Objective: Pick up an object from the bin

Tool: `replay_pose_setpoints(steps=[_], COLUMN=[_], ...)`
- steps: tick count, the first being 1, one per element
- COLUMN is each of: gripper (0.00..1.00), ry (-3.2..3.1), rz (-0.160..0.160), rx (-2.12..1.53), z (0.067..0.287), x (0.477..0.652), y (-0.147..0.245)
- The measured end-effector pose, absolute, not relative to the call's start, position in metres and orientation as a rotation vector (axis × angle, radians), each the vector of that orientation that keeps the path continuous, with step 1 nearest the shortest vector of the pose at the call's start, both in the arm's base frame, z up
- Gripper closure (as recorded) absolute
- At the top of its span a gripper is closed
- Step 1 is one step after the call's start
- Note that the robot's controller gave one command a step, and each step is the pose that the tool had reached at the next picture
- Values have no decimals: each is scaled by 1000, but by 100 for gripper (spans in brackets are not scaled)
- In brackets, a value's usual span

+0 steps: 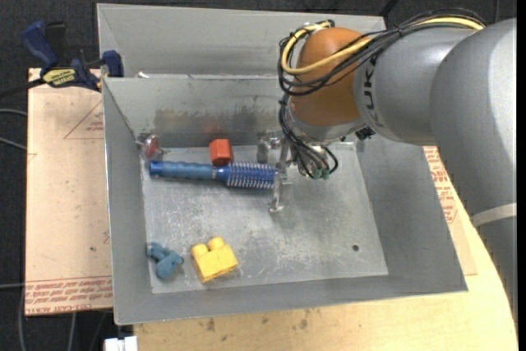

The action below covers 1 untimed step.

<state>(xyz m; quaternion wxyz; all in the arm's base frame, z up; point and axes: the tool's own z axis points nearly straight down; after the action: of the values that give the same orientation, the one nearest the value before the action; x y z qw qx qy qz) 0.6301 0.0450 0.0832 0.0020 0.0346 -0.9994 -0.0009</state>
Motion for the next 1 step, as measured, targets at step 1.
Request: replay_pose_setpoints(steps=[1], gripper=[100], ry=[-3141], rz=[-2], rx=[109], z=[87], x=[632], y=[45])
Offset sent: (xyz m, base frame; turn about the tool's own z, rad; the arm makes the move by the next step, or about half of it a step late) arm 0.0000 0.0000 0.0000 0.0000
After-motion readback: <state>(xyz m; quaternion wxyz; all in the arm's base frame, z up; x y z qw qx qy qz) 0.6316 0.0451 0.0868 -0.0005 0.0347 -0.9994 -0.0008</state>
